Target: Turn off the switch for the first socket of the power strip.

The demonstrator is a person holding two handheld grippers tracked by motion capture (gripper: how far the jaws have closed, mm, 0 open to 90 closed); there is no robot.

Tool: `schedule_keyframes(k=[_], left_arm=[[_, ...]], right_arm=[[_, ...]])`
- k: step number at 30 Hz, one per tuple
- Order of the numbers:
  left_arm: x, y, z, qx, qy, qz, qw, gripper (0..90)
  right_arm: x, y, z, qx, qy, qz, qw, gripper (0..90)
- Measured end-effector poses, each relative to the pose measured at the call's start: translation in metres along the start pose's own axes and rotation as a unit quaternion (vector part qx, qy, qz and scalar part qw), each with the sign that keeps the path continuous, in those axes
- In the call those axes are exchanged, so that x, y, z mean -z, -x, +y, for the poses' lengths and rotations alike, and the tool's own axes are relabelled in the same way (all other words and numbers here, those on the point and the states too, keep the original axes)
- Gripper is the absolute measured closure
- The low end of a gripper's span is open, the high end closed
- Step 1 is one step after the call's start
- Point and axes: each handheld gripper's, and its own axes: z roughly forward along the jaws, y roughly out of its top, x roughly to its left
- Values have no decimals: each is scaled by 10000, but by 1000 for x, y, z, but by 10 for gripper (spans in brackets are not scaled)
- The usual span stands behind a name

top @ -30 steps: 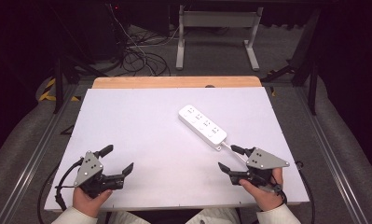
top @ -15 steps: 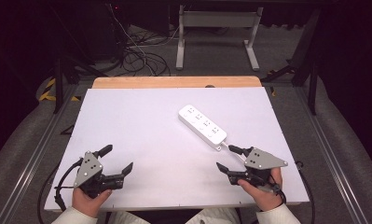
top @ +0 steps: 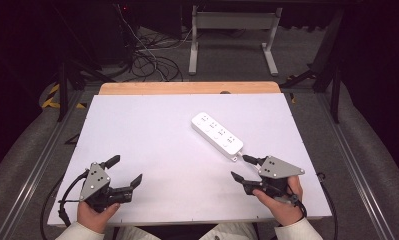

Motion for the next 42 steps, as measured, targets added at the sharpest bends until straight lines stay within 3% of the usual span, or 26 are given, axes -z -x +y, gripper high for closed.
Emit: schedule_keyframes(k=[10, 22, 42], left_arm=[[0, 0, 0, 4, -9, 20, 10000, 117], [-1, 0, 0, -14, -25, 24, 10000, 117], [-2, 0, -1, -17, -80, 56, 10000, 118]], right_arm=[[-7, 11, 19, -95, -201, -76, 9997, 403], [-19, 25, 35, -234, -244, -87, 9994, 415], [-41, 47, 44, -420, -313, -252, 9983, 422]])
